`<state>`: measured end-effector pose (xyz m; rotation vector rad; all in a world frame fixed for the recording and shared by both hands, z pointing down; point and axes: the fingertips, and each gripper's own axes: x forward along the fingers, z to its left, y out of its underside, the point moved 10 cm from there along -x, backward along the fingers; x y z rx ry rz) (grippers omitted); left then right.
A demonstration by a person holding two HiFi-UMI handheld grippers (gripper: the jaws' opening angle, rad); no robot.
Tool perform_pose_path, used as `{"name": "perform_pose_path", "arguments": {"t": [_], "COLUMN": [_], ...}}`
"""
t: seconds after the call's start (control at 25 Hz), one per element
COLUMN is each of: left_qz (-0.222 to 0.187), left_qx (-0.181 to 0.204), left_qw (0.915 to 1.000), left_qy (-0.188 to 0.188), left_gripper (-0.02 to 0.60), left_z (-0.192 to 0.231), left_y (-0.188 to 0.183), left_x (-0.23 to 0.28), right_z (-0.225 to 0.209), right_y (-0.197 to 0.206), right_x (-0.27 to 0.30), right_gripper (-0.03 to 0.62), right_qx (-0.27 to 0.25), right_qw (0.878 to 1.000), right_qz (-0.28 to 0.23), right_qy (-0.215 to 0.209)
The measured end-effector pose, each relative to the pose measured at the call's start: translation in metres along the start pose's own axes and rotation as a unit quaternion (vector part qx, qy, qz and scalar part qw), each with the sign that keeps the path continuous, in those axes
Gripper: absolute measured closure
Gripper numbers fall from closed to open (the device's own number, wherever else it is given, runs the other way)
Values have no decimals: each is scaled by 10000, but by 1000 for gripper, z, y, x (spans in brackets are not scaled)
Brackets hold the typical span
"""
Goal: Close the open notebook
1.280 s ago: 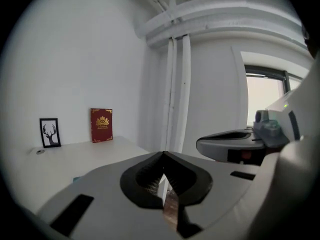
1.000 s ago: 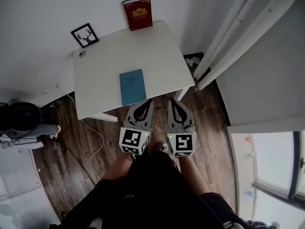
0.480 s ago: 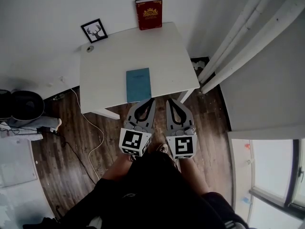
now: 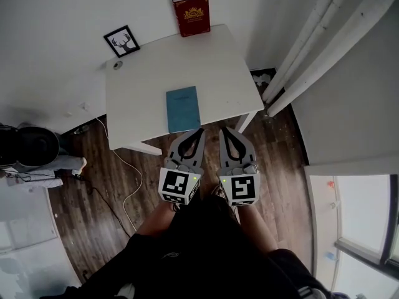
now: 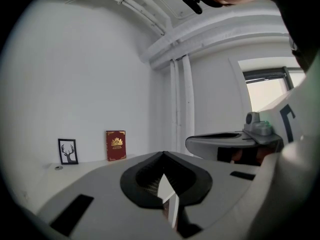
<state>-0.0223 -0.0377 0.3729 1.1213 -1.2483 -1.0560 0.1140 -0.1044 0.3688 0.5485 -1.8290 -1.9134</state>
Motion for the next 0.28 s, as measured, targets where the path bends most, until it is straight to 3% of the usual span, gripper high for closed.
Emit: {"name": "perform_pose_path", "arguments": {"t": [0.28], "left_qz": [-34], "left_qx": [60], "left_qw": [10000], "left_qy": [54], "left_gripper": [580], "left_z": [-5], "left_y": [-1], "left_x": [4], "right_z": [-3], "right_y": [1], "right_x": [-2], "right_gripper": [572], "right_qx": [18], "right_qw": [10000], "right_qz": [20], "right_qy": [38]}}
